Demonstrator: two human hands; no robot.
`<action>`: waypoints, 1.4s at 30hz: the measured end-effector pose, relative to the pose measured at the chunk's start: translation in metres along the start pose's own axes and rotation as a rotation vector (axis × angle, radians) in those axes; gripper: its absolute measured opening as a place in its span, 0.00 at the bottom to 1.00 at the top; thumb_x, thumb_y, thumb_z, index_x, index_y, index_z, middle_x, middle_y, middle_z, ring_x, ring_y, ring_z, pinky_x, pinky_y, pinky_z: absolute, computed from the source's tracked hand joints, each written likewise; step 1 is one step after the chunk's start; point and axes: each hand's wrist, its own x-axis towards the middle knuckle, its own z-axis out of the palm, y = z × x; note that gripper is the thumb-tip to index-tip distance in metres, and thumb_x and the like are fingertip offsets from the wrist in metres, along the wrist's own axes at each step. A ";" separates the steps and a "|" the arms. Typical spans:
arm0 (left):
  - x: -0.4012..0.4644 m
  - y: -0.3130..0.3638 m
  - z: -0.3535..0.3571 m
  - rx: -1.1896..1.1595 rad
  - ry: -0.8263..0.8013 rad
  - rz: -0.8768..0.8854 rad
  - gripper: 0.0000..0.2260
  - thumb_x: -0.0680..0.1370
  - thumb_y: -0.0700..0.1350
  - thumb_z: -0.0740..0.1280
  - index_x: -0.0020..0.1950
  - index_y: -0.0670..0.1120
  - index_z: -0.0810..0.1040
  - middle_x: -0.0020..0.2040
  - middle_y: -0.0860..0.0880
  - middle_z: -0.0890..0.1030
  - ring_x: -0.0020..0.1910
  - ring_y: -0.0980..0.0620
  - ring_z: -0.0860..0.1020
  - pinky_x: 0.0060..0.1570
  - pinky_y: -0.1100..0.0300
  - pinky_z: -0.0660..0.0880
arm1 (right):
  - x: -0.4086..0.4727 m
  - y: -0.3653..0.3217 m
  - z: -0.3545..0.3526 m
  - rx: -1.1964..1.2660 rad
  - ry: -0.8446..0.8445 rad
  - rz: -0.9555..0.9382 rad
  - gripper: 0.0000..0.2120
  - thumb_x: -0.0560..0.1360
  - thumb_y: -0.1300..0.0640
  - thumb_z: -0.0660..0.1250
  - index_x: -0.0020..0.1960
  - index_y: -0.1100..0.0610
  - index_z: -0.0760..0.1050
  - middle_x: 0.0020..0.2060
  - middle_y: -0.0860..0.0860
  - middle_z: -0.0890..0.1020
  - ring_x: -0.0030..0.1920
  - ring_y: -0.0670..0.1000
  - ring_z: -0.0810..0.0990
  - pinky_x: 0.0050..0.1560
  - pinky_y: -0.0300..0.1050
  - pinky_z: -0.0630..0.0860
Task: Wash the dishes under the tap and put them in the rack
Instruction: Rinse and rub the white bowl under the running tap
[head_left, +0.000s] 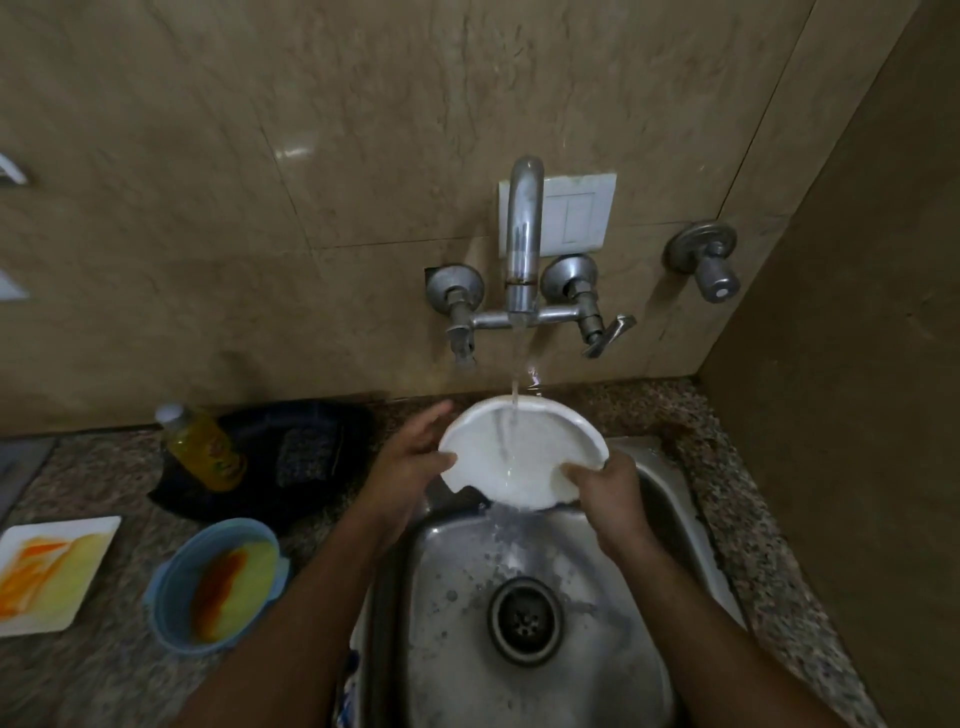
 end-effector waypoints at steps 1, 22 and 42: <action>-0.003 -0.002 -0.001 -0.143 0.055 -0.082 0.20 0.78 0.34 0.63 0.69 0.48 0.73 0.61 0.45 0.79 0.51 0.48 0.81 0.40 0.58 0.81 | -0.003 0.001 -0.001 -0.054 0.048 -0.086 0.14 0.73 0.69 0.68 0.54 0.54 0.77 0.47 0.52 0.83 0.50 0.55 0.81 0.52 0.52 0.80; -0.002 -0.003 0.028 -0.527 -0.124 -0.298 0.22 0.74 0.40 0.69 0.68 0.39 0.75 0.61 0.36 0.81 0.60 0.35 0.78 0.60 0.36 0.74 | -0.018 0.029 -0.023 -0.308 -0.202 -0.600 0.30 0.76 0.53 0.64 0.76 0.50 0.61 0.75 0.49 0.64 0.72 0.48 0.67 0.65 0.50 0.71; 0.010 0.001 0.044 0.429 0.496 -0.089 0.20 0.84 0.49 0.54 0.58 0.35 0.79 0.58 0.36 0.80 0.56 0.38 0.78 0.51 0.57 0.70 | -0.003 -0.041 0.053 -0.766 -0.057 -0.642 0.19 0.81 0.47 0.51 0.58 0.53 0.77 0.50 0.52 0.80 0.50 0.54 0.77 0.52 0.50 0.73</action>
